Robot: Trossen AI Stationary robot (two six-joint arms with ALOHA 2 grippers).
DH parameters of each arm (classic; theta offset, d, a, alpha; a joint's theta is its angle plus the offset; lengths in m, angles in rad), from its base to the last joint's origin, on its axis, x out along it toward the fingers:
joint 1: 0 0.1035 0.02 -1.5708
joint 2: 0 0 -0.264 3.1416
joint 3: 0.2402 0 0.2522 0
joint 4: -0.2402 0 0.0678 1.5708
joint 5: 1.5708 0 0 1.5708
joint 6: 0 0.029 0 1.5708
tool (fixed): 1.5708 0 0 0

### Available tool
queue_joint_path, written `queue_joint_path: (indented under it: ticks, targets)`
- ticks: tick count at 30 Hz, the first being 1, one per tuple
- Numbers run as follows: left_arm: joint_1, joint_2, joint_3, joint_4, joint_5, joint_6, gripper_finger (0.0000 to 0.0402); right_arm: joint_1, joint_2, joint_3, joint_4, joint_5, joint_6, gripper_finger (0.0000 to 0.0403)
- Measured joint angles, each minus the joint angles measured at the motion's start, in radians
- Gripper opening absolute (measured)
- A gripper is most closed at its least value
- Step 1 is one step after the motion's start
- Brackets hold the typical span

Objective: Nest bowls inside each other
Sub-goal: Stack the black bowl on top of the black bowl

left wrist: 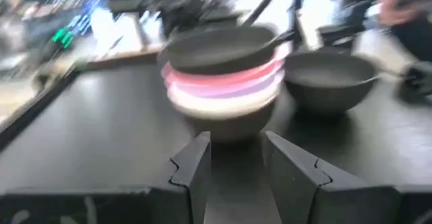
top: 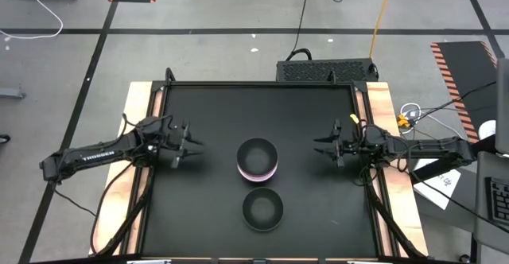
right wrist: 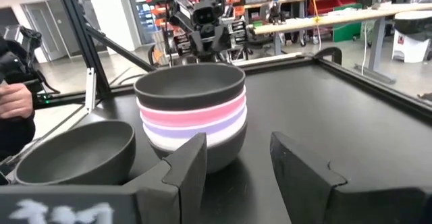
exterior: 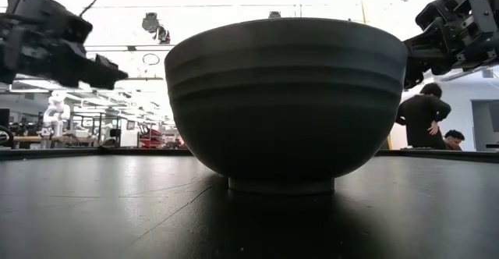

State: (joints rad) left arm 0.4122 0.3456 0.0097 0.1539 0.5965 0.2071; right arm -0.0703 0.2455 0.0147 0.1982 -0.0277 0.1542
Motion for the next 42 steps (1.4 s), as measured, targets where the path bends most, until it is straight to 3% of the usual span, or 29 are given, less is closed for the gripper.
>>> queue_joint_path:
  ticks: [2, 9, 15, 25, 34, 39, 42]
  targets:
    - [-0.003, 0.000, 0.000, 0.041, 0.037, -0.001, 0.0136, 0.000, 0.000, 0.000, 0.012, -0.001, -0.002, 0.0155]
    - [-0.008, 0.017, 0.000, 0.127, -0.059, -0.162, 0.0136, 0.000, 0.000, 0.000, 0.016, -0.001, -0.002, 0.0155]
    - [-0.133, 0.052, 0.000, 0.139, -0.090, -0.153, 0.0136, 0.000, 0.000, 0.000, 0.017, -0.002, -0.002, 0.0155]
    - [-0.364, 0.065, 0.000, 0.160, -0.394, -0.138, 0.0136, 0.000, 0.000, 0.000, 0.030, -0.003, 0.016, 0.0155]
    - [-0.395, 0.065, 0.001, 0.044, -0.525, -0.123, 0.0136, 0.000, 0.000, 0.000, 0.041, -0.015, 0.015, 0.0155]
    - [-0.394, 0.065, 0.001, 0.028, -0.572, -0.116, 0.0136, 0.021, 0.015, 0.000, 0.178, -0.131, -0.039, 0.0155]
    - [-0.394, 0.065, 0.001, 0.026, -0.572, -0.115, 0.0136, 0.054, 0.039, 0.000, 0.265, -0.143, -0.072, 0.0155]
